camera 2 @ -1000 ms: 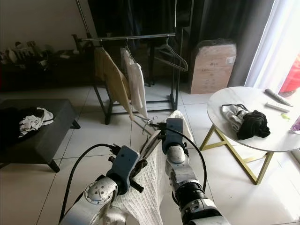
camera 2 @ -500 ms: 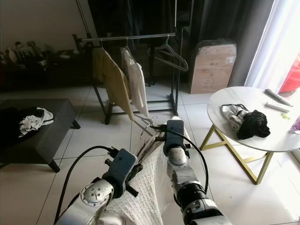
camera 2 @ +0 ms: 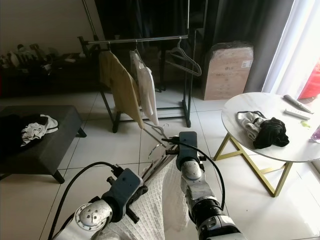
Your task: Hang hanger
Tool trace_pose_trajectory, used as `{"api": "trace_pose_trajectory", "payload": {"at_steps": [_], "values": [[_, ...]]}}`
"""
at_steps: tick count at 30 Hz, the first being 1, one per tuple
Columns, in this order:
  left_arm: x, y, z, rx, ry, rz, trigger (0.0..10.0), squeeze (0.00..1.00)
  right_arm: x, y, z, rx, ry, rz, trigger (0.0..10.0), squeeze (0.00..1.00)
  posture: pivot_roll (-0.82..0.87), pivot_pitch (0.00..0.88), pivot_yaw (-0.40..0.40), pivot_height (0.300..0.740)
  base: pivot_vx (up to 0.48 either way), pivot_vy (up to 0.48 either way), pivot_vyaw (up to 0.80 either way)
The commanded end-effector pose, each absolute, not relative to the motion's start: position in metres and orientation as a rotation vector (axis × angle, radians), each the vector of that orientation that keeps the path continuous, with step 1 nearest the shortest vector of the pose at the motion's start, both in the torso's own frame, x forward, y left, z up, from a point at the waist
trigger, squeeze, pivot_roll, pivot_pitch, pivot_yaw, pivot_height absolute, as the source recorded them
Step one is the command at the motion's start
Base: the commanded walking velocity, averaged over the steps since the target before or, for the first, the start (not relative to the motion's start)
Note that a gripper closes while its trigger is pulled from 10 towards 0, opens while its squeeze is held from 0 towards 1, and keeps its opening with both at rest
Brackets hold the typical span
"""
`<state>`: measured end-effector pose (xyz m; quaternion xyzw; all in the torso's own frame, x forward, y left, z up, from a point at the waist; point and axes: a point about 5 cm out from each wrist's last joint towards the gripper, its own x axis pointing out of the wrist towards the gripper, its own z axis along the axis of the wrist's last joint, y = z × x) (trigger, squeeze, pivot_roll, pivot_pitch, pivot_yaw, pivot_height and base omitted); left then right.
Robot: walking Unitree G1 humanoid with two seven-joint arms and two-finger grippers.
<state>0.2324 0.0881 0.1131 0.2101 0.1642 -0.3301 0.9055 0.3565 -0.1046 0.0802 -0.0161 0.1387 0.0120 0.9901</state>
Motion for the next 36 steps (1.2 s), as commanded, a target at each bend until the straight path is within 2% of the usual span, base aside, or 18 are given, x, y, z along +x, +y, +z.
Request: {"api": "trace_pose_trajectory", "payload": {"at_steps": [1, 10, 13, 21, 25, 26, 27, 28, 30, 31, 32, 35, 36], "values": [[0.221, 0.087, 0.114, 0.468, 0.354, -0.778, 10.0, 0.0, 0.361, -0.116, 0.088, -0.036, 0.235, -0.003, 0.0, 0.0, 0.03, 0.03, 0.035, 0.74, 0.0, 0.0, 0.0], [0.203, 0.099, 0.127, 0.527, 0.303, -0.82, 10.0, 0.0, 0.357, -0.109, 0.082, -0.048, 0.255, 0.072, 0.0, 0.0, 0.03, 0.045, 0.033, 0.74, 0.0, 0.0, 0.0], [0.197, 0.11, 0.13, 0.603, 0.259, -0.766, 10.0, 0.0, 0.356, -0.107, 0.079, -0.058, 0.265, 0.099, 0.0, 0.0, 0.03, 0.052, 0.032, 0.74, 0.0, 0.0, 0.0], [0.199, 0.131, 0.14, 0.613, 0.19, -0.433, 10.0, 0.0, 0.355, -0.117, 0.075, -0.062, 0.284, 0.074, 0.0, 0.0, 0.03, 0.063, 0.03, 0.74, 0.0, 0.0, 0.0], [0.2, 0.133, 0.134, 0.614, 0.222, -0.42, 10.0, 0.0, 0.355, -0.12, 0.075, -0.038, 0.289, 0.061, 0.0, 0.0, 0.03, 0.062, 0.028, 0.74, 0.0, 0.0, 0.0], [0.204, 0.136, 0.133, 0.623, 0.231, -0.397, 10.0, 0.0, 0.356, -0.12, 0.076, -0.028, 0.284, 0.064, 0.8, 0.0, 0.03, 0.063, 0.028, 0.74, 0.0, 0.0, 0.0], [0.207, 0.137, 0.132, 0.627, 0.235, -0.381, 10.0, 0.0, 0.356, -0.119, 0.077, -0.019, 0.282, 0.067, 0.8, 0.0, 0.03, 0.063, 0.027, 0.74, 0.0, 0.0, 0.0], [0.21, 0.139, 0.132, 0.627, 0.24, -0.364, 10.0, 0.0, 0.356, -0.119, 0.077, -0.006, 0.281, 0.07, 1.3, 0.0, 0.03, 0.061, 0.027, 0.74, 0.0, 0.0, 0.0], [0.215, 0.14, 0.132, 0.623, 0.248, -0.344, 10.0, 0.0, 0.356, -0.118, 0.078, 0.013, 0.275, 0.078, 1.7, 0.0, 0.03, 0.06, 0.028, 0.74, 0.0, 0.0, 0.0], [0.217, 0.139, 0.131, 0.629, 0.251, -0.342, 10.0, 0.0, 0.356, -0.117, 0.079, 0.017, 0.274, 0.087, 4.4, 0.0, 0.03, 0.061, 0.029, 0.74, 0.0, 0.0, 0.0], [0.221, 0.138, 0.131, 0.625, 0.252, -0.335, 10.0, 0.0, 0.356, -0.116, 0.079, 0.027, 0.272, 0.104, 10.0, 0.0, 0.03, 0.061, 0.029, 0.74, 0.0, 0.0, 0.0], [0.231, 0.135, 0.131, 0.607, 0.25, -0.308, 10.0, 0.0, 0.354, -0.109, 0.079, 0.065, 0.28, 0.167, 10.0, 0.0, 0.02, 0.06, 0.028, 0.74, 0.0, 0.0, 0.0], [0.234, 0.134, 0.131, 0.593, 0.251, -0.299, 10.0, 0.0, 0.352, -0.106, 0.079, 0.067, 0.284, 0.201, 10.0, 0.83, 0.02, 0.059, 0.028, 0.74, 0.0, 0.0, 0.0]]}}
